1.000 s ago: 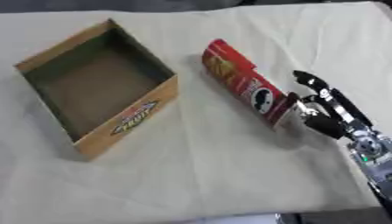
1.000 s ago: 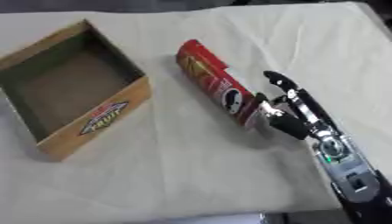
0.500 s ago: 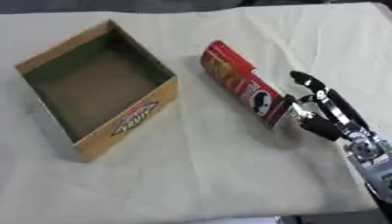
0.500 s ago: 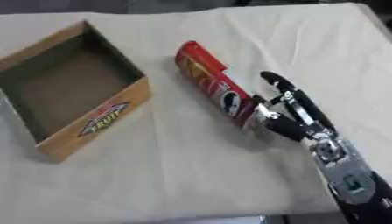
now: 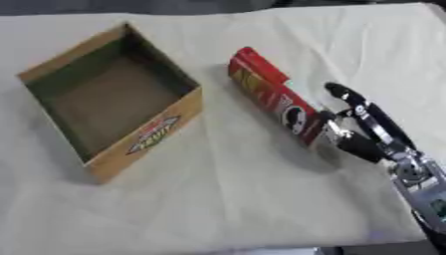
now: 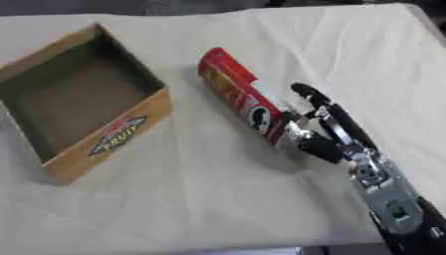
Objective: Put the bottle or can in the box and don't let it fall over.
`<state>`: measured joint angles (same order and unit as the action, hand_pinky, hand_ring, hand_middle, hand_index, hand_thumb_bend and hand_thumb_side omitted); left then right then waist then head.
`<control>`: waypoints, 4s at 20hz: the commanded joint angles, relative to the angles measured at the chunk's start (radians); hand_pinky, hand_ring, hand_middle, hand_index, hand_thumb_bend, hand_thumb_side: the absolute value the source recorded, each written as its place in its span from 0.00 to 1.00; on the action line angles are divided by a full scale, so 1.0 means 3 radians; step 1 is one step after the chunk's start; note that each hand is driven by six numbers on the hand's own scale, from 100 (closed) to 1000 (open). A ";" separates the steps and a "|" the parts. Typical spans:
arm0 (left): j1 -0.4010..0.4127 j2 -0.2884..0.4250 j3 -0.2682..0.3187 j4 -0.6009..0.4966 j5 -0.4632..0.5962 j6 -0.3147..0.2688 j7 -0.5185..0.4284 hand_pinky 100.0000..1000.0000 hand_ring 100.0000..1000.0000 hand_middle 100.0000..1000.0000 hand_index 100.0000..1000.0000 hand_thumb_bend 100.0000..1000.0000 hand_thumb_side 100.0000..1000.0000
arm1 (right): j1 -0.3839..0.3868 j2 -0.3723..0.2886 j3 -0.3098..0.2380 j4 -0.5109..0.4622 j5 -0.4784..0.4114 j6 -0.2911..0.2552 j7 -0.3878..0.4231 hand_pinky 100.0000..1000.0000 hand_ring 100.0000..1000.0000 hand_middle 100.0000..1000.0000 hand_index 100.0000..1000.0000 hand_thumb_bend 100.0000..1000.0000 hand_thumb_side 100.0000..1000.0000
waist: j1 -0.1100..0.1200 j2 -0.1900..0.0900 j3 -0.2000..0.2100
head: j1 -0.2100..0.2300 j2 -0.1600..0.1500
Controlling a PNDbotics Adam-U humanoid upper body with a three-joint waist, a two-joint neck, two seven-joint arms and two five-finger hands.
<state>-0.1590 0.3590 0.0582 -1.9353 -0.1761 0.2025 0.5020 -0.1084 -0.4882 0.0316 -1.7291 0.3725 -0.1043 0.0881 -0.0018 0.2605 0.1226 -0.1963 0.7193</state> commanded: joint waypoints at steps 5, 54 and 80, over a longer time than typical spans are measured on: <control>-0.0035 0.0045 0.0008 -0.0038 0.0004 -0.0012 -0.0003 0.46 0.79 0.94 0.70 0.00 0.73 | 0.0029 -0.0051 0.0010 -0.0070 0.0037 0.0009 0.0033 0.68 1.00 1.00 1.00 0.00 0.74 | 0.0010 -0.0005 0.0001 | -0.0012 -0.0024; -0.0019 0.0033 0.0018 -0.0025 0.0036 -0.0018 0.0003 0.46 0.79 0.94 0.69 0.00 0.72 | 0.0027 0.0061 0.0202 -0.0046 0.0838 0.0105 -0.0038 0.70 1.00 1.00 1.00 0.00 0.67 | 0.0013 -0.0002 0.0004 | -0.0046 -0.0033; -0.0034 0.0033 0.0016 -0.0020 0.0042 -0.0019 -0.0011 0.46 0.79 0.94 0.69 0.00 0.72 | 0.0080 -0.0111 0.0273 0.0053 0.0940 -0.0469 -0.0622 0.70 1.00 1.00 1.00 0.00 0.54 | 0.0019 0.0010 0.0010 | -0.0037 -0.0067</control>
<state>-0.1590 0.3589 0.0585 -1.9292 -0.1674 0.1997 0.5002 -0.0839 -0.4914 0.1156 -1.7161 0.6405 -0.2444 -0.0920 -0.0018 0.2605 0.1244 -0.2073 0.7099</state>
